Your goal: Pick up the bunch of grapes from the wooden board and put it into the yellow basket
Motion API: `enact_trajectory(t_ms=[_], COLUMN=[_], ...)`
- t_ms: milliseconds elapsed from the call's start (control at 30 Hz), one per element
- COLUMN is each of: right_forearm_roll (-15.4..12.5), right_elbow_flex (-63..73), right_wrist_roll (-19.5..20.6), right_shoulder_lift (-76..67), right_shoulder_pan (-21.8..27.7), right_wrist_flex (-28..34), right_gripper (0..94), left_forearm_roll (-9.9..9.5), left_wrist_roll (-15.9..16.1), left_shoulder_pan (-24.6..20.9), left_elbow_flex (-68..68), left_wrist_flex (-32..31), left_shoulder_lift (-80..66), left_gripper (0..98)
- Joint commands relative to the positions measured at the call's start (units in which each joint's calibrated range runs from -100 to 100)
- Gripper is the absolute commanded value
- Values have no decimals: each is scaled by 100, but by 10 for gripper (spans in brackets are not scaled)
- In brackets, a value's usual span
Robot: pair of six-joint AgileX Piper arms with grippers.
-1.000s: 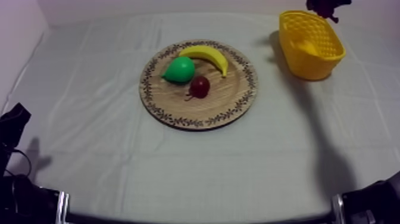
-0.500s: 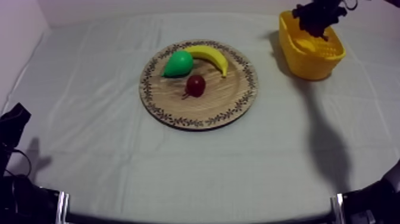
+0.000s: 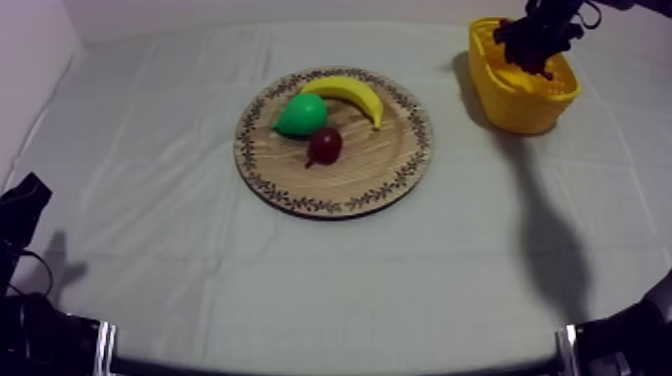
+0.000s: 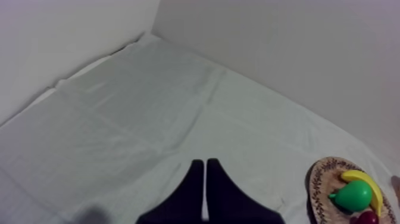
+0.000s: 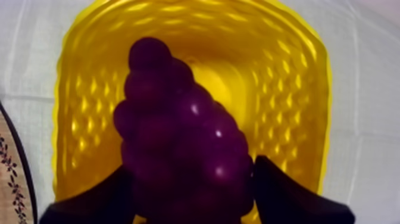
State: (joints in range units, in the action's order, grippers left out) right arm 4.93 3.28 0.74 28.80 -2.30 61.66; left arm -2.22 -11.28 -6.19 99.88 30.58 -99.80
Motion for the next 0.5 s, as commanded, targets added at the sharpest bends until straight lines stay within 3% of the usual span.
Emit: enact_trajectory(t_ms=[0,233,467], right_forearm_roll=[67,16,-100], right_elbow_flex=[-54,-248,-396], right_wrist_roll=[164,49,-188], right_shoulder_lift=[-15,-118,-274], right_shoulder_pan=[-2,8,77], right_wrist_flex=[-58,-267,-517], right_gripper=[562,742,751], left_forearm_roll=[0,0,0], left_wrist_roll=[-2,-2,-2], left_shoulder_pan=[1,1,1], left_elbow_flex=[1,1,1], left_wrist_flex=[5,5,5], left_shoulder_lift=[-3,-3,-3], left_gripper=[1,1,1])
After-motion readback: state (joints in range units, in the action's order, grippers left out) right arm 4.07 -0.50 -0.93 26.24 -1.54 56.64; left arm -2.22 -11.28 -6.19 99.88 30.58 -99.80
